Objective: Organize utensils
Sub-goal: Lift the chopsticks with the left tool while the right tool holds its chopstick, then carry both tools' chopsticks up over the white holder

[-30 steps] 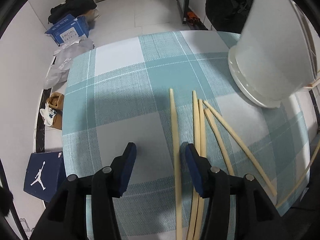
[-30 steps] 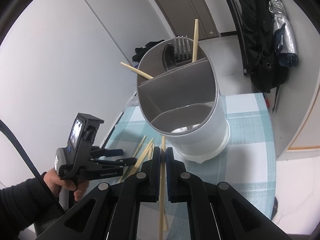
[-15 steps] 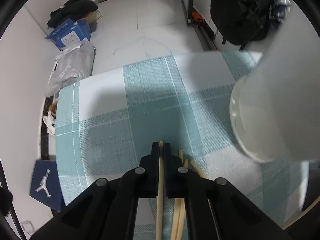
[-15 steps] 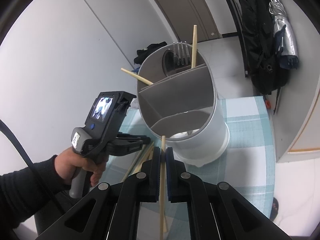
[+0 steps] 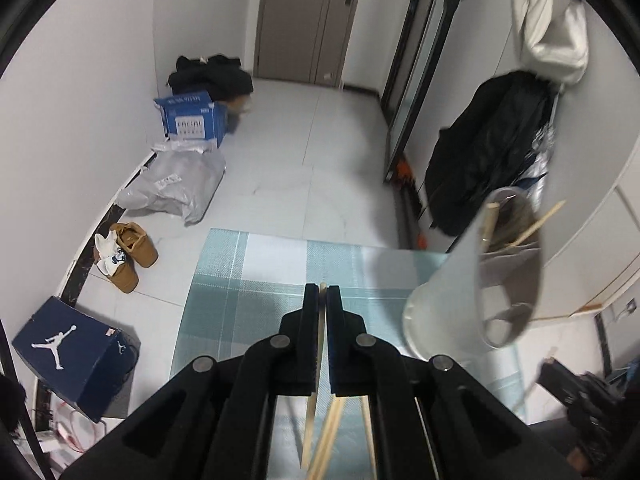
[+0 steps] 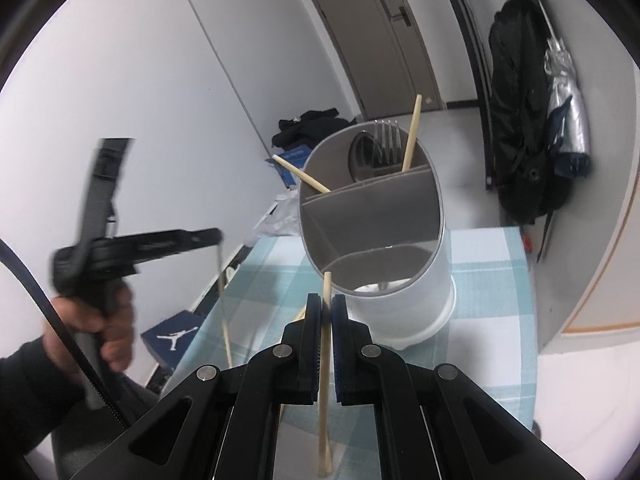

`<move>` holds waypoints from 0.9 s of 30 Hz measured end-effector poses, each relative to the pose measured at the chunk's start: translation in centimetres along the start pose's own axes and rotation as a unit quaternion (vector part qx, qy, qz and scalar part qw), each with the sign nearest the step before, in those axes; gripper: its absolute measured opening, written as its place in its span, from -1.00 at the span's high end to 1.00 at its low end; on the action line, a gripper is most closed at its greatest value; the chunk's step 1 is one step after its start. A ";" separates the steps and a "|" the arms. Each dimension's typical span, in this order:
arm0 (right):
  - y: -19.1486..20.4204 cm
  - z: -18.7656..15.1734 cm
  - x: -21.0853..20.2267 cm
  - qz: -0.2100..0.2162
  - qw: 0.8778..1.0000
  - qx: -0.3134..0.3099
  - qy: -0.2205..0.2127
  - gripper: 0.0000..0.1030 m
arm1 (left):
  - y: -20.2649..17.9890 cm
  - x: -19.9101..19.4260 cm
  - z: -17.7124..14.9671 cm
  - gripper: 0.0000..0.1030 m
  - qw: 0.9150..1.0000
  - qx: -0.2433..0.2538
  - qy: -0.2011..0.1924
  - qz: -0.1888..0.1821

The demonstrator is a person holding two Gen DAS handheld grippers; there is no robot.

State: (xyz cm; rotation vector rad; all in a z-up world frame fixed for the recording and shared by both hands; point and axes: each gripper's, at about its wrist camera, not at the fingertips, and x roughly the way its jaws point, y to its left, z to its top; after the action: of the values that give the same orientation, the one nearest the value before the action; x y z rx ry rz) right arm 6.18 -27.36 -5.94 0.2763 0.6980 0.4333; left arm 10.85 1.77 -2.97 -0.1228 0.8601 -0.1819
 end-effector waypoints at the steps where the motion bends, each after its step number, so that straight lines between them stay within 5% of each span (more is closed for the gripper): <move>1: 0.1 0.0 -0.1 -0.001 1.000 -0.001 -0.001 0.92 | -0.1 -0.7 -0.2 0.99 1.000 0.002 -0.007 0.001; 27: 3.2 0.6 -4.1 -0.027 0.998 -0.032 -0.047 0.92 | -3.4 -4.9 -0.7 1.00 0.997 0.037 -0.041 -0.044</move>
State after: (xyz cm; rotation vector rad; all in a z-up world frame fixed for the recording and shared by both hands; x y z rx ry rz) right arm 2.82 -26.49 -2.00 0.2159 0.5972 0.3882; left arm 6.80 -0.50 0.83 -0.0974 0.7650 -0.2885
